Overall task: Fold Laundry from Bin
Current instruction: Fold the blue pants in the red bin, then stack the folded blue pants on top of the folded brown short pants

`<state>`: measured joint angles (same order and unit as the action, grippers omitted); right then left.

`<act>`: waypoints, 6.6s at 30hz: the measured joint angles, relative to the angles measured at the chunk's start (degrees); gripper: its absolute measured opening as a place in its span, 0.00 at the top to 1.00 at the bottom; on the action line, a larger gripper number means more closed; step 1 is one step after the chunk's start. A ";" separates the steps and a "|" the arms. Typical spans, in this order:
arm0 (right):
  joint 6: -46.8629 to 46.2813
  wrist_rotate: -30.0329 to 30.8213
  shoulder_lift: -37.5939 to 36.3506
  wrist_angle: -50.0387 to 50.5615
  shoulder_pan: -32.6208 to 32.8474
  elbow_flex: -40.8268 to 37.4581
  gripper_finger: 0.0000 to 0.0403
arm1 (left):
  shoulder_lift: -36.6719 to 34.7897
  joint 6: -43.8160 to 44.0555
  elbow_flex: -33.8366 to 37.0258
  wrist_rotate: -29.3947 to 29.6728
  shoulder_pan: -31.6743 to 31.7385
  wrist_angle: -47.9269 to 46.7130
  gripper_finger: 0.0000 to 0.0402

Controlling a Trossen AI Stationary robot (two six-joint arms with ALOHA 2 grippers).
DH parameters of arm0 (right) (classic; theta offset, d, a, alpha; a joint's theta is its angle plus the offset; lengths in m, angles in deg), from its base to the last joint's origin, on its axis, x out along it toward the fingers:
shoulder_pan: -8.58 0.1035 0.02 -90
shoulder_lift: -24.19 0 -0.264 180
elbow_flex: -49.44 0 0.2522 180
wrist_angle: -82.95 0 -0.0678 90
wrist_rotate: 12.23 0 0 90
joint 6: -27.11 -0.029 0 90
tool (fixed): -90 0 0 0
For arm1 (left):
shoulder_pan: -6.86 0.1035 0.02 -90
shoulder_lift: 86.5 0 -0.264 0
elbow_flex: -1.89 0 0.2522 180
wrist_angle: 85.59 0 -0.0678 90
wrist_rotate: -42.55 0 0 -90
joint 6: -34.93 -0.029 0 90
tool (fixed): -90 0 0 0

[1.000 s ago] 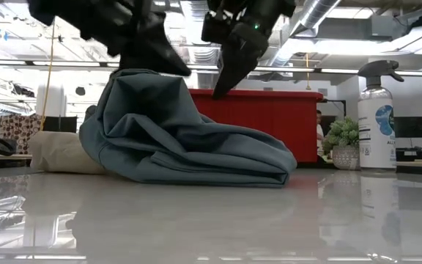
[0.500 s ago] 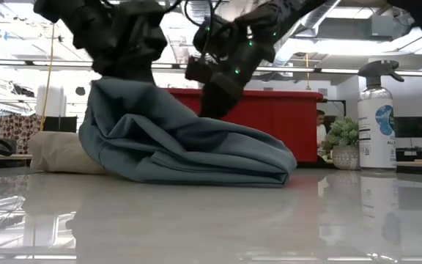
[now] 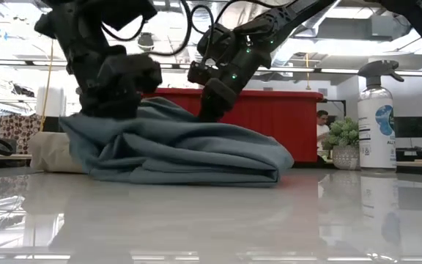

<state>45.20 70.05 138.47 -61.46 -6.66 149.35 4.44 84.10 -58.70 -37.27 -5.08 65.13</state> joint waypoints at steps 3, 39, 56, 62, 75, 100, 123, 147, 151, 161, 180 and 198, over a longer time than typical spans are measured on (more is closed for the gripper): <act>0.20 -0.10 0.00 0.18 -0.64 0.00 0.92 | 1.78 0.05 0.00 -0.37 0.02 0.20 1.00; 5.03 -20.99 -16.04 14.06 -5.50 -17.40 0.96 | -9.06 -8.48 -4.48 -1.72 8.26 25.35 1.00; 2.86 -20.33 -16.06 6.30 -6.32 -21.01 0.95 | 14.71 -9.65 -12.54 -12.62 10.80 32.65 1.00; 2.99 -20.52 -16.04 4.30 -4.08 -23.92 0.95 | 18.70 -10.80 -20.33 -7.97 9.81 21.32 1.00; 2.90 -18.61 -15.98 -5.52 -4.37 -28.86 0.95 | 18.96 -11.65 -22.34 -5.28 9.25 13.55 1.00; 2.42 -14.01 -13.64 -10.84 -7.44 -29.33 0.95 | 17.55 -13.29 -24.53 1.79 4.60 10.86 1.00; 2.35 -14.71 -13.66 -10.91 -7.42 -29.31 0.95 | 21.66 -18.14 -27.00 3.11 6.70 7.82 1.00; 2.97 -13.70 -13.68 -12.05 -8.45 -29.31 0.95 | 23.51 -16.92 -27.65 -13.95 2.73 9.95 1.00; 2.94 -12.99 -13.68 -12.24 -9.26 -29.27 0.95 | 23.51 -19.80 -28.77 -19.65 2.53 9.93 1.00; -2.97 -12.61 -17.45 -10.90 -10.94 -26.77 0.95 | 19.52 -21.74 -28.81 -20.14 1.89 8.61 1.00; -48.96 -3.53 -25.59 11.94 7.21 -26.43 0.77 | -8.87 -10.94 -28.83 8.10 -1.42 -14.25 1.00; -94.92 16.00 -25.06 -10.28 21.37 -37.42 0.21 | -21.96 13.58 -25.42 17.78 -4.59 -39.51 0.47</act>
<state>-49.72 86.04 113.41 -71.75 14.71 111.94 -17.52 97.68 -84.11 -19.49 -9.67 25.62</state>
